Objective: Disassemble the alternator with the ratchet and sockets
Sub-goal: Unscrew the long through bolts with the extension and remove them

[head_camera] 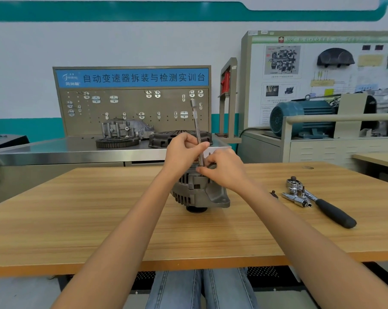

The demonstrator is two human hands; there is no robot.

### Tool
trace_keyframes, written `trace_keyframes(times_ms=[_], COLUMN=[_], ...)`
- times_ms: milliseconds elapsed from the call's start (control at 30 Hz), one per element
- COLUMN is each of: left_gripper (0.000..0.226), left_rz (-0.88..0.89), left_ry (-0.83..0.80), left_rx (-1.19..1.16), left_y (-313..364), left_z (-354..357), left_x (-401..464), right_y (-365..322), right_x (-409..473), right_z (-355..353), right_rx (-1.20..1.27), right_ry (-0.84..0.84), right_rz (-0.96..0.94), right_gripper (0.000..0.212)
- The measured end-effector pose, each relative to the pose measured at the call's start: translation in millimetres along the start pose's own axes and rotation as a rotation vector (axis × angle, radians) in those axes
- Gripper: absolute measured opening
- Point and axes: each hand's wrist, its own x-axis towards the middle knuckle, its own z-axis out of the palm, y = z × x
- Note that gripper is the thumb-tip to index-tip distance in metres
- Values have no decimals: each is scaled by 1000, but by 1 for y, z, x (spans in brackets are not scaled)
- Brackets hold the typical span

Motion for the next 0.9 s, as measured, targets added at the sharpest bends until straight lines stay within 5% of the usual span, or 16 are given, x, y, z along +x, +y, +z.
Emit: trace_keyframes(times_ms=[333,700,900], left_gripper=[4,8,3], left_rz=[-33,163,110], left_ry=[-28,-13,-13], left_rx=[-220,166,104], left_y=[-9,-3,-5], left_z=[-4,5,4], left_x=[-8,3,1], right_y=[0,0,-1], right_x=[-1,0,-1], right_z=[1,3,4], right_rx=[-2,-23,5], right_ry=[19,73,57], right_rz=[-17,-18,7], right_gripper=[25,35,26])
